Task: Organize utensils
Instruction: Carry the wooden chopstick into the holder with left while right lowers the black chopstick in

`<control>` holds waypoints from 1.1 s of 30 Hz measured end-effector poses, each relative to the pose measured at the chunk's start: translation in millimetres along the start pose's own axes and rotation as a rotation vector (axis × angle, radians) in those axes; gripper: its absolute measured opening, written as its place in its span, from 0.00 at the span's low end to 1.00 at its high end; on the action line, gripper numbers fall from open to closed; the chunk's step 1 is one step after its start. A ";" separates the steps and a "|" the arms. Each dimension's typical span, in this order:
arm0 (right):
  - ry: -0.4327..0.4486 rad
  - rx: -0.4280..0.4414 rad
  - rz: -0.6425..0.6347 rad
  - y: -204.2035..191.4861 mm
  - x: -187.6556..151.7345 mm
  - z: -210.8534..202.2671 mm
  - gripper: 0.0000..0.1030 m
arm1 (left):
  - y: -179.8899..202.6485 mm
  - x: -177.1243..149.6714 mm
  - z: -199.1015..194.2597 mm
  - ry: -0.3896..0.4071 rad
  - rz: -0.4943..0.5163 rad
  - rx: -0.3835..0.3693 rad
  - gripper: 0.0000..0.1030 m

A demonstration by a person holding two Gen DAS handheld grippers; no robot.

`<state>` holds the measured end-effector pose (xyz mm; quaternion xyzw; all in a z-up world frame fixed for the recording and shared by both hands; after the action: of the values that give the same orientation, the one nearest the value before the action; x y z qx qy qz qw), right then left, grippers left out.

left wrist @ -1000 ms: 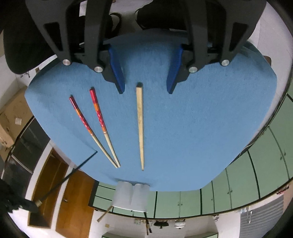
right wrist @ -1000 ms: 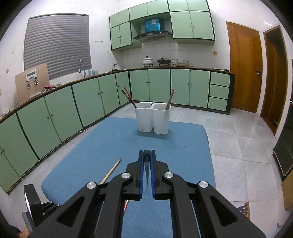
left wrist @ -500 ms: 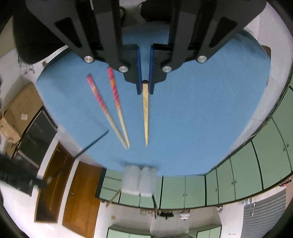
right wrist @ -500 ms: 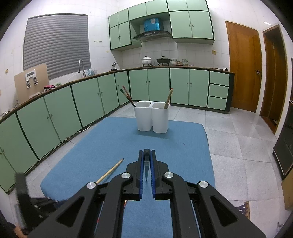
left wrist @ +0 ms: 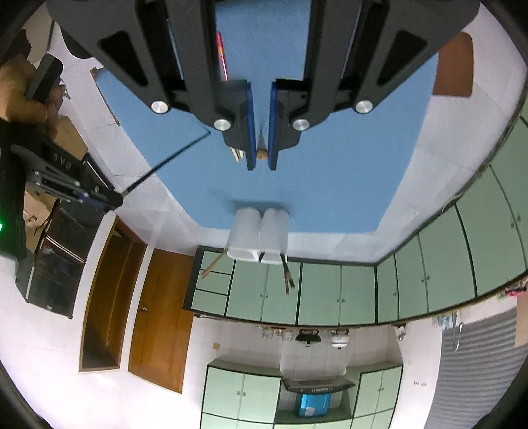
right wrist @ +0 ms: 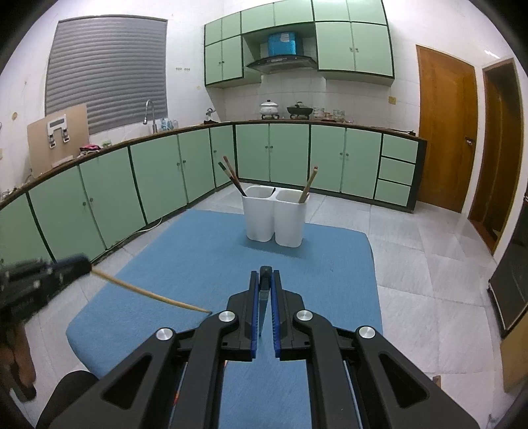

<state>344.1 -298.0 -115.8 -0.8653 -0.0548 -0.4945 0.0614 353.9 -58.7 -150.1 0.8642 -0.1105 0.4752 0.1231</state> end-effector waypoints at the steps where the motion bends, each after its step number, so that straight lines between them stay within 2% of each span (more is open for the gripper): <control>1: -0.001 0.001 -0.005 -0.2 1.8 0.8 0.07 | 0.2 6.1 2.3 -0.001 0.006 -0.008 0.06; 10: -0.003 0.023 -0.051 -5.7 28.3 3.8 0.06 | 6.3 54.6 17.9 0.010 0.047 -0.047 0.06; 19: -0.024 0.055 -0.087 -3.1 87.8 23.5 0.06 | 8.9 120.0 43.6 0.028 0.097 -0.069 0.06; 23: -0.011 0.056 -0.101 -1.9 128.6 38.1 0.06 | 8.7 159.0 62.5 0.037 0.094 -0.082 0.06; 30: 0.068 0.058 -0.041 10.9 217.9 73.7 0.06 | 12.7 244.0 93.0 0.141 0.083 -0.061 0.06; 33: 0.118 0.029 -0.032 20.5 249.9 99.6 0.06 | 12.1 272.7 110.3 0.180 0.070 -0.051 0.06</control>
<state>558.0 -293.7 48.5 -0.8327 -0.0719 -0.5447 0.0693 580.7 -125.4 25.4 0.8103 -0.1414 0.5517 0.1378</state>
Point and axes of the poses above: each gripper's, at about its wrist camera, not at the fingertips, and z roughly the way its jaws point, y to its right, x to its top, the point moved 4 cm from there along z, roughly the way its jaws point
